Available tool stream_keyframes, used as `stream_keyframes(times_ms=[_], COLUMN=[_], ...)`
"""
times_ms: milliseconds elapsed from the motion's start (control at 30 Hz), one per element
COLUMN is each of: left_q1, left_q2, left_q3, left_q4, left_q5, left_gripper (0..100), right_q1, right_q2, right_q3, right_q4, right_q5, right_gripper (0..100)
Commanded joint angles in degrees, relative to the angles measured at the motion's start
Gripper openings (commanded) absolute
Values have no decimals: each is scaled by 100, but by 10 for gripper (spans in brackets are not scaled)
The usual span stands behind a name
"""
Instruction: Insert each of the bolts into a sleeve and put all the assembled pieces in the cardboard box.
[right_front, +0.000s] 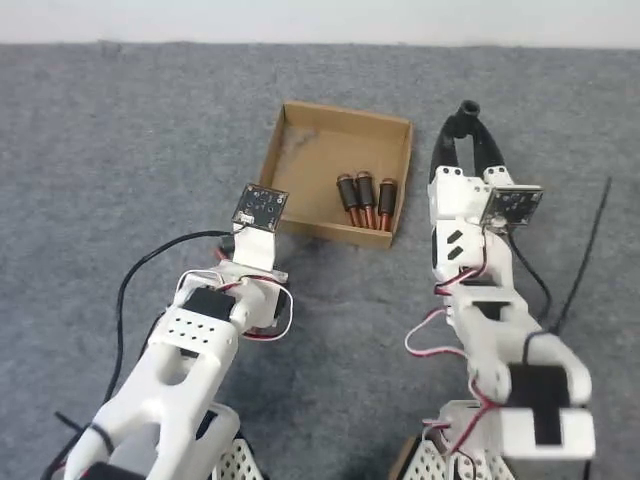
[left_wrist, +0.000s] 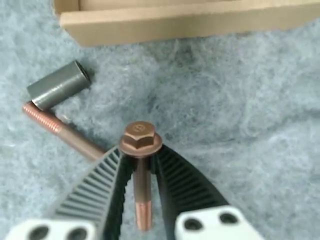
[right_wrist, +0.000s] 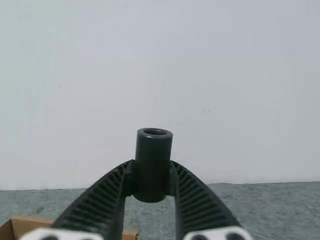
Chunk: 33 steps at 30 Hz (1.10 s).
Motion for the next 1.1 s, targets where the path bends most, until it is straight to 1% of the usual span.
stream_keyframes(times_ms=[0, 67, 200, 333, 500, 667, 1067], left_q1=[-9, -9, -9, -9, -9, -26, -18], left_q2=[-281, -281, -273, -273, -281, -290, -281], left_q3=[-92, -92, -92, -92, -92, -92, -92], left_q4=[-158, -158, -158, -158, -158, -158, -158], left_q5=[-88, -88, -88, -88, -97, -97, -97], left_gripper=[12, 12, 12, 12, 12, 12, 12], right_q1=[-189, -356, -848, -1341, -1930, -2141, -2589], right_q2=[347, 699, 1429, 2018, 2519, 2633, 2624], right_q3=[-378, -378, -360, -299, 167, 800, 2048], right_q4=[-769, -1218, -2035, -2703, -3354, -3829, -3978], right_q5=[114, 369, 1169, 1538, 1565, 1565, 1512], right_gripper=[7, 7, 7, 7, 7, 7, 7])
